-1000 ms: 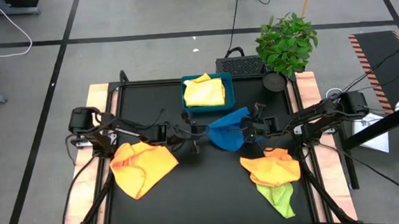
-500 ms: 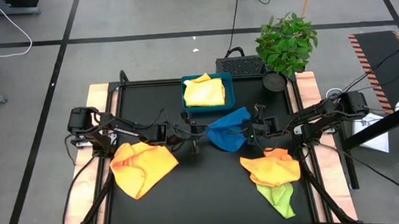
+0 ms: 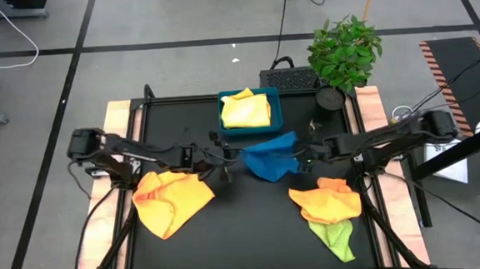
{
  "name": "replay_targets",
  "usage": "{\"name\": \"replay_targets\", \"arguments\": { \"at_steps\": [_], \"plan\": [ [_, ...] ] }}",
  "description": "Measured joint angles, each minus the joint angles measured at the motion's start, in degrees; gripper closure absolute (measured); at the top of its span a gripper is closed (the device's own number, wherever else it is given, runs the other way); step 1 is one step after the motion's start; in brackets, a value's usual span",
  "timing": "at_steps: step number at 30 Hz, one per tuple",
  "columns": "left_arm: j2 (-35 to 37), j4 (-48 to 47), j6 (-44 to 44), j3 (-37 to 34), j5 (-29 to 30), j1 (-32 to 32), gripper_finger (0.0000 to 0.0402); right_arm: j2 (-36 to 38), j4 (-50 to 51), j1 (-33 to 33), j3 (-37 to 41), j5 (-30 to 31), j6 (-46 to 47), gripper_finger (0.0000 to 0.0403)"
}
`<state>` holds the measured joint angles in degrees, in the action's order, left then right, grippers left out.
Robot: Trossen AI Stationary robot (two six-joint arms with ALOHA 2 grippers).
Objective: Fold microfiber towels
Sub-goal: Fold the blue microfiber towel
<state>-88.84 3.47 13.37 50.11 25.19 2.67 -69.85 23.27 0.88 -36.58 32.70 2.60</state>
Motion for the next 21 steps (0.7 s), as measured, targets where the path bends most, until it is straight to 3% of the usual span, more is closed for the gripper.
{"name": "replay_targets", "arguments": {
  "at_steps": [6, 12, 15, 21],
  "plan": [
    [12.57, -12.25, -0.40, 0.04, 1.20, 3.51, 0.0400, 7.98, -0.12, 4.94, -7.60, -6.36, -0.39, 0.0402],
    [25.88, -24.79, -5.95, 2.93, 0.87, 10.10, 0.0400, 7.78, -1.25, 12.92, -17.86, -7.53, -3.70, 0.0402],
    [29.78, -26.92, -8.18, 5.98, 0.49, 14.52, 0.0401, 7.03, -2.04, 16.30, -21.72, -7.52, -5.46, 0.0402],
    [32.57, -31.34, -12.82, 11.63, -5.87, 22.42, 0.0401, 5.96, -2.61, 21.95, -25.70, -7.54, -4.17, 0.0403]
  ]
}}
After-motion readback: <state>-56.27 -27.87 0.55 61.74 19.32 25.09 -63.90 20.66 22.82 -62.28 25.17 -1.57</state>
